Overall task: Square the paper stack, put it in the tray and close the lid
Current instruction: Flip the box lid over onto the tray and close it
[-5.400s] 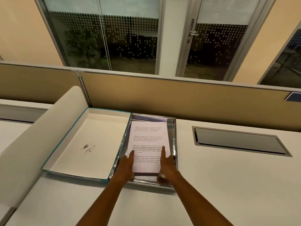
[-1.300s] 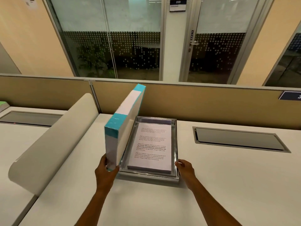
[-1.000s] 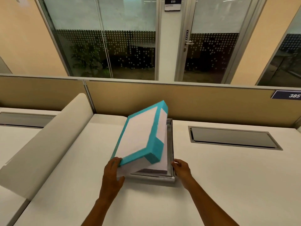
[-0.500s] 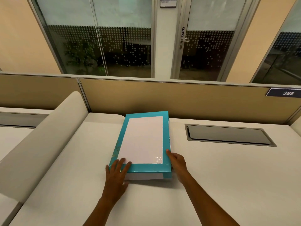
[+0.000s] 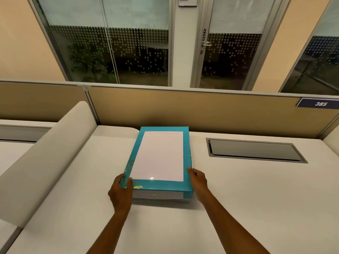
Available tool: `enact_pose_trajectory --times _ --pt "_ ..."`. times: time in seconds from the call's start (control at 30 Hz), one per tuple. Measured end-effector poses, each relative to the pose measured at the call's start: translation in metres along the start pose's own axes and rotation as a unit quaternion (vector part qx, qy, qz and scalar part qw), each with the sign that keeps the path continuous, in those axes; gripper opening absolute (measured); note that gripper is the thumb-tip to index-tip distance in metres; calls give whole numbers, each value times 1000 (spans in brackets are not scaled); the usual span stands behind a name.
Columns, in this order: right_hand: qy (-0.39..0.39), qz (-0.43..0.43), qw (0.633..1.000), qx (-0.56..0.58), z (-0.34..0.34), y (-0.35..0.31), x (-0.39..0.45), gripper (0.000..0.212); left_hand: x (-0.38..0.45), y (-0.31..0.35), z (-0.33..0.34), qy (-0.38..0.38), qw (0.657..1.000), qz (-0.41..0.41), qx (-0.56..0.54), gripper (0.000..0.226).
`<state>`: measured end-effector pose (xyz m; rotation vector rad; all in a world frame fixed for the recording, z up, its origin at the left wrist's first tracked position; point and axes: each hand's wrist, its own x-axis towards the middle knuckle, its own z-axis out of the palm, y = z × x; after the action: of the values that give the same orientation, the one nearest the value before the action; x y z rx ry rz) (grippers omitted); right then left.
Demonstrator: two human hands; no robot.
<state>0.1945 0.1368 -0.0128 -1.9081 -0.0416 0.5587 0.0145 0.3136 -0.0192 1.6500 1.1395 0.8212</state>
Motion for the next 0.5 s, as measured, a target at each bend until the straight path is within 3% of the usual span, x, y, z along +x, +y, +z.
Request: enact_pose_trajectory --times 0.33,0.5 --pt "35 -40 990 -133 9 17 4 44 6 -11 4 -28 999 13 26 44" --pt "73 -30 959 -271 15 23 5 45 19 -17 5 -70 994 36 75 43"
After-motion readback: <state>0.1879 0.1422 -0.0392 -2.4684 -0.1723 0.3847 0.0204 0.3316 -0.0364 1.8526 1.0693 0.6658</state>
